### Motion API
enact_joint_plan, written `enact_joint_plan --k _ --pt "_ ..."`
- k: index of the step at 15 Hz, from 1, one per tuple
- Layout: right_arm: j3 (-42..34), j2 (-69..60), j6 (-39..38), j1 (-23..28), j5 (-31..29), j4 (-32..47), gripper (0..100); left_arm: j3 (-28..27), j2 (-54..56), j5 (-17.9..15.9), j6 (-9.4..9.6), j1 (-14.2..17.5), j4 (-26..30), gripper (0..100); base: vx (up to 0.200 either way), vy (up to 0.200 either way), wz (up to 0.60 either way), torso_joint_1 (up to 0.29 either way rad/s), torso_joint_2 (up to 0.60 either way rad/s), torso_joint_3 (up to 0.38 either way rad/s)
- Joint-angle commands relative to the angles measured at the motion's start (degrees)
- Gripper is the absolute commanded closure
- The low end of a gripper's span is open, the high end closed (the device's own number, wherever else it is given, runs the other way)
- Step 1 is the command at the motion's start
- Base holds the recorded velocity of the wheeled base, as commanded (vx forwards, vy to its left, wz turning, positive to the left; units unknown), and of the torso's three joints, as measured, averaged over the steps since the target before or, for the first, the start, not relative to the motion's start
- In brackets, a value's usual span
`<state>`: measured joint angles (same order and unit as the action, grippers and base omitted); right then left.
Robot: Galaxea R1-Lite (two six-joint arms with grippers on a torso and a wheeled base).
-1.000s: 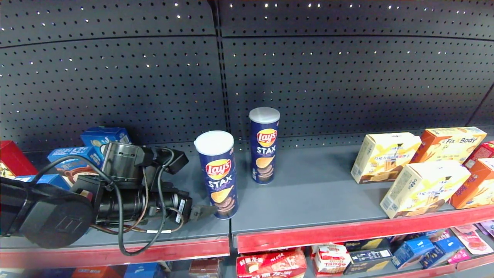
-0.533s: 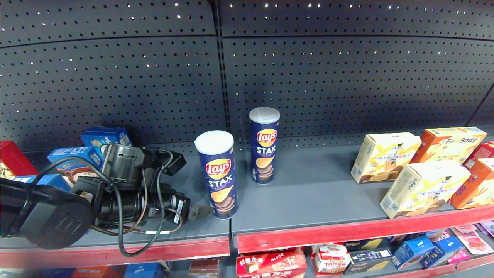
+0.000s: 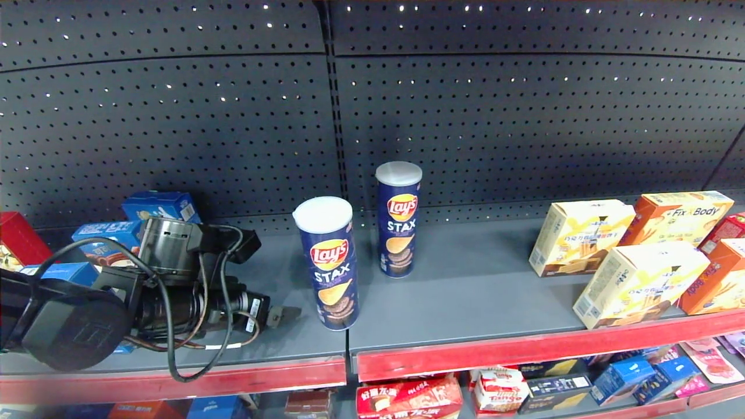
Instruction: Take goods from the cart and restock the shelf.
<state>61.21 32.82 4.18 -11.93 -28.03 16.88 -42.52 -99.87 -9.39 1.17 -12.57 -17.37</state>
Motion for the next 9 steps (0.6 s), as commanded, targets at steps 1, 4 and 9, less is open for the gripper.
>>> enact_joint_plan --k 1,4,9 --pt "0.0 0.6 -0.1 -0.1 0.1 -0.1 0 -1.4 -0.4 0.2 -0.03 0.4 0.1 0 0.0 0.0 0.0 0.0 0.0 0.0" --pt "0.0 0.6 -0.1 -0.1 0.0 -0.1 0 -4.4 -2.3 0.2 -1.35 0.2 0.1 0 0.0 0.0 0.0 0.0 0.0 0.0" --pt "0.1 0.6 -0.1 0.0 0.0 -0.1 0 -4.9 -3.9 0.2 -1.35 -1.1 0.0 0 0.0 0.0 0.0 0.0 0.0 0.0"
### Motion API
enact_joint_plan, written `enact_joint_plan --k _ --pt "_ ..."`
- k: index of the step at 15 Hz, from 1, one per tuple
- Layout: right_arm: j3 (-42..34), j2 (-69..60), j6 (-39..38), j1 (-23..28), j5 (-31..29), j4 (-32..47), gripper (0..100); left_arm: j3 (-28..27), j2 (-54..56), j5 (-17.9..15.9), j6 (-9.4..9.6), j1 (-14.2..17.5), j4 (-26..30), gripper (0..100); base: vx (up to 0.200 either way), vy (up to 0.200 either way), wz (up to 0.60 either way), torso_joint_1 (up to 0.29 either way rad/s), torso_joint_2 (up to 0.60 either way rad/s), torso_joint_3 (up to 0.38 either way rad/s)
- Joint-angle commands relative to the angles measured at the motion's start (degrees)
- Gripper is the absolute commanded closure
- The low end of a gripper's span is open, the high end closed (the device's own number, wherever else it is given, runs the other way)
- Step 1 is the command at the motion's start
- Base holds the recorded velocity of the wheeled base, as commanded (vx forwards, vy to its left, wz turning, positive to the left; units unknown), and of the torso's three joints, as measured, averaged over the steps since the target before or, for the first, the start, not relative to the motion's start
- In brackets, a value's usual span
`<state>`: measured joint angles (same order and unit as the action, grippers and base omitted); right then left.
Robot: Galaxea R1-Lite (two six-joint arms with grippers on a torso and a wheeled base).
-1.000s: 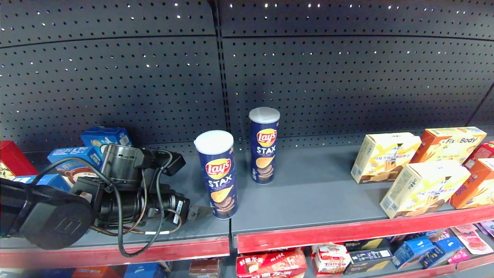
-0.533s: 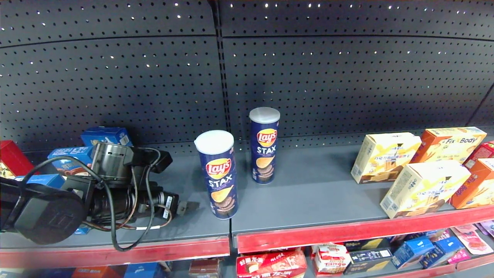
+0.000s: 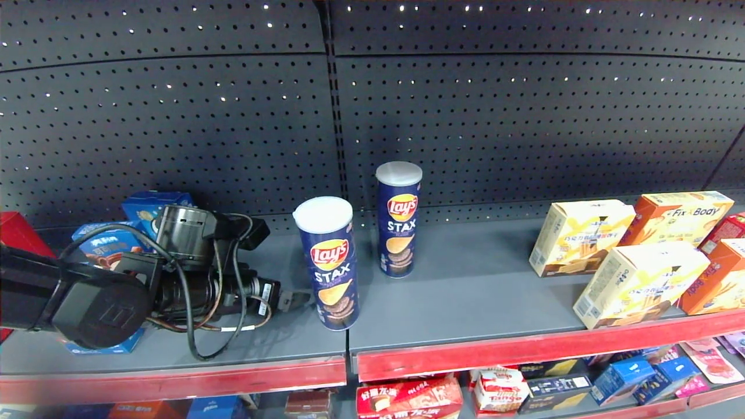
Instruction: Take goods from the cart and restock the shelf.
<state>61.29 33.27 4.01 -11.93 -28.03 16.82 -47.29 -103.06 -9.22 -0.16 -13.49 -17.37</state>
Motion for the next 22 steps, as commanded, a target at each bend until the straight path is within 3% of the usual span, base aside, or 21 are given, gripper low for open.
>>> enact_joint_plan --k 1,7,18,22 --pt "0.0 0.1 0.0 0.0 0.0 0.0 0 -0.4 -1.2 0.0 -0.02 -1.0 0.0 0 0.0 0.0 0.0 0.0 0.0 0.0" --pt "0.1 0.0 0.0 0.1 0.0 0.1 0 -1.9 -2.8 0.0 -0.37 -3.6 -0.2 0 0.0 0.0 0.0 0.0 0.0 0.0" --pt "-0.2 0.0 0.0 0.1 0.0 0.1 0 -3.7 -4.0 -0.3 -0.46 -5.4 -0.5 0 0.0 0.0 0.0 0.0 0.0 0.0" --pt "-0.2 -0.1 0.0 0.1 0.0 0.1 0 -5.5 -5.7 -0.1 -3.18 -7.7 -0.8 0 0.0 0.0 0.0 0.0 0.0 0.0"
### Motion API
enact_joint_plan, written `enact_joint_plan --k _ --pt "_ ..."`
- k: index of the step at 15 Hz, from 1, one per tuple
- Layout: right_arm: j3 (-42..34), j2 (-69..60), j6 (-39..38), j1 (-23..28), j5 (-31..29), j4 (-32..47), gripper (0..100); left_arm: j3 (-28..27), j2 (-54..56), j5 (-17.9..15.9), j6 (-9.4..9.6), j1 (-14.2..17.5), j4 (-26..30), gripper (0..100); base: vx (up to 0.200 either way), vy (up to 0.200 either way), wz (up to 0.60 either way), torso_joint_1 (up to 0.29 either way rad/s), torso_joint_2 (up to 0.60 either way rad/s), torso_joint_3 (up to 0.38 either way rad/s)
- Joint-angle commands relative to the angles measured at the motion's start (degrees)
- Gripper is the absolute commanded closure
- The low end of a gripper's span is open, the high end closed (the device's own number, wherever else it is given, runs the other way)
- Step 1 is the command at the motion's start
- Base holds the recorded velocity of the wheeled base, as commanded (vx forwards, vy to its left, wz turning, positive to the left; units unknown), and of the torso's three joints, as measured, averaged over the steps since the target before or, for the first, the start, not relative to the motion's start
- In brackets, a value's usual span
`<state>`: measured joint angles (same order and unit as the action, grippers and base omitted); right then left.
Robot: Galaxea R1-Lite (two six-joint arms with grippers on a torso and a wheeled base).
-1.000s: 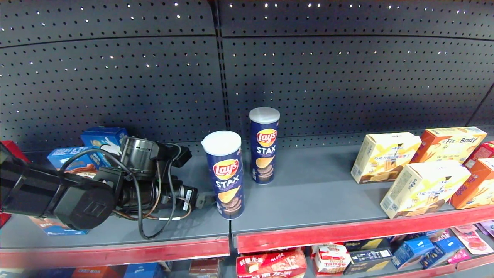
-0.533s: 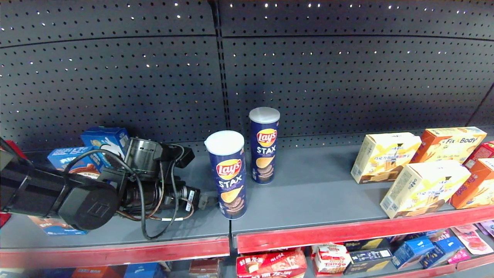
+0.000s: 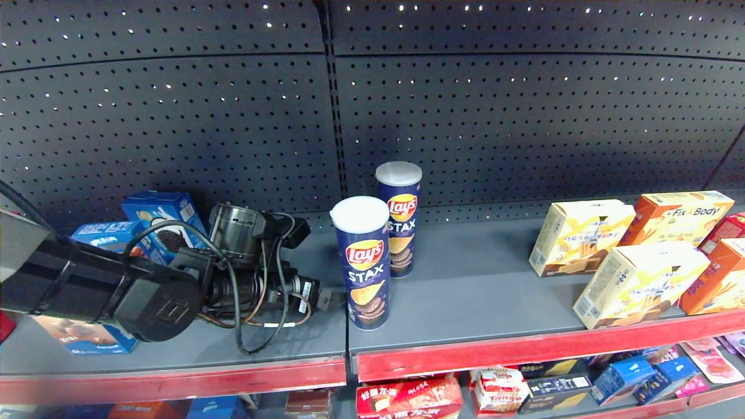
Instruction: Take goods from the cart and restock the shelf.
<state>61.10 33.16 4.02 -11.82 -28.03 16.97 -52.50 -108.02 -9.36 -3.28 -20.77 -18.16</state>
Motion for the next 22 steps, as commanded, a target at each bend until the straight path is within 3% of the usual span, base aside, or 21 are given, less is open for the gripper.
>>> enact_joint_plan --k 1,9,14,22 --pt "0.0 0.0 0.0 0.0 0.0 0.0 0 -0.7 -1.1 0.0 -0.15 -0.7 0.0 0 0.0 0.0 0.0 0.0 0.0 0.0" --pt "0.1 -0.1 0.0 0.0 -0.1 0.0 0 -1.4 -1.8 0.0 -0.15 -1.7 0.0 0 0.0 0.0 0.0 0.0 0.0 0.0" --pt "0.0 -0.2 0.0 0.0 0.0 0.0 0 -2.2 -2.1 0.1 -1.64 -3.3 0.0 0 0.0 0.0 0.0 0.0 0.0 0.0" --pt "0.1 -0.2 0.0 0.0 -0.1 0.0 0 -3.0 -2.9 0.1 -1.82 -4.2 -0.1 0 0.0 0.0 0.0 0.0 0.0 0.0"
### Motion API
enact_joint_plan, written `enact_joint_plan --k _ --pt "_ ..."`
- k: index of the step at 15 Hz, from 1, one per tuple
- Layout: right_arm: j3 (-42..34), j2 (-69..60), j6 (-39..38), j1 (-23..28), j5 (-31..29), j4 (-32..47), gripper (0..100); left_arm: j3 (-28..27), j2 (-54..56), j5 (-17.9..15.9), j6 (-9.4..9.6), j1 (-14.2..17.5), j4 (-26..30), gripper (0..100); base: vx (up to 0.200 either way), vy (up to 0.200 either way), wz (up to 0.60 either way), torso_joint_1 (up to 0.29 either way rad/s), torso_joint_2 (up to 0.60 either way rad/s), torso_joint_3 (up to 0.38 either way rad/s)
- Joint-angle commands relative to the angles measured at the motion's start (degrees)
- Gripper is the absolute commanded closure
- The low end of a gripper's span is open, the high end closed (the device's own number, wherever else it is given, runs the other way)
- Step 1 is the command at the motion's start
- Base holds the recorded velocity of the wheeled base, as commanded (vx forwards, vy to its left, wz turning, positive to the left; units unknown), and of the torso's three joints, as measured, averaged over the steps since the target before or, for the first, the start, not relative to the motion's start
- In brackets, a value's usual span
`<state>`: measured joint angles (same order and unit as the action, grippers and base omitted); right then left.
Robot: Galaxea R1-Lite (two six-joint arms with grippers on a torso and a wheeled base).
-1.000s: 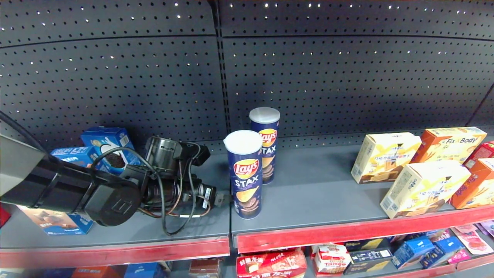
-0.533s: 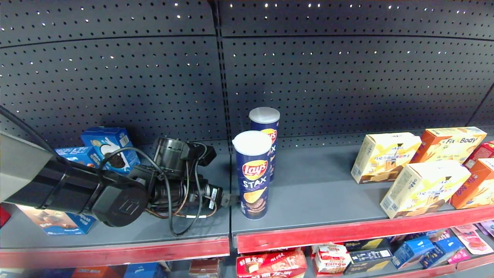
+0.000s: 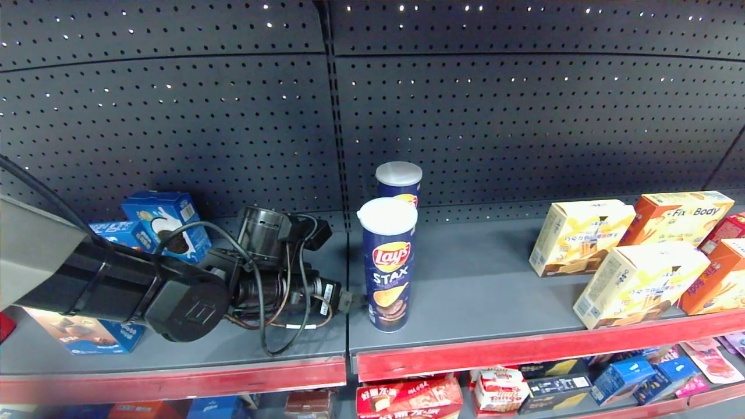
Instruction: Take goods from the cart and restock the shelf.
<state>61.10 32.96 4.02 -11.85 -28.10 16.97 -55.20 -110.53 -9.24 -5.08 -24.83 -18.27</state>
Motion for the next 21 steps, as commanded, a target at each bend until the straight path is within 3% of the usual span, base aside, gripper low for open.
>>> enact_joint_plan --k 1,6,21 --pt "0.1 0.0 0.0 0.0 0.0 0.0 0 -0.5 -0.5 0.0 -0.01 -0.3 0.0 0 0.0 0.0 0.0 0.0 0.0 0.0" --pt "0.1 0.0 0.0 0.0 0.1 0.0 0 -1.3 -1.2 0.1 -1.24 -1.0 0.0 0 0.0 0.0 0.0 0.0 0.0 0.0" --pt "0.1 -0.2 0.0 0.0 0.0 0.0 0 -2.5 -2.1 1.2 -1.86 -1.8 0.0 0 0.0 0.0 0.0 0.0 0.0 0.0"
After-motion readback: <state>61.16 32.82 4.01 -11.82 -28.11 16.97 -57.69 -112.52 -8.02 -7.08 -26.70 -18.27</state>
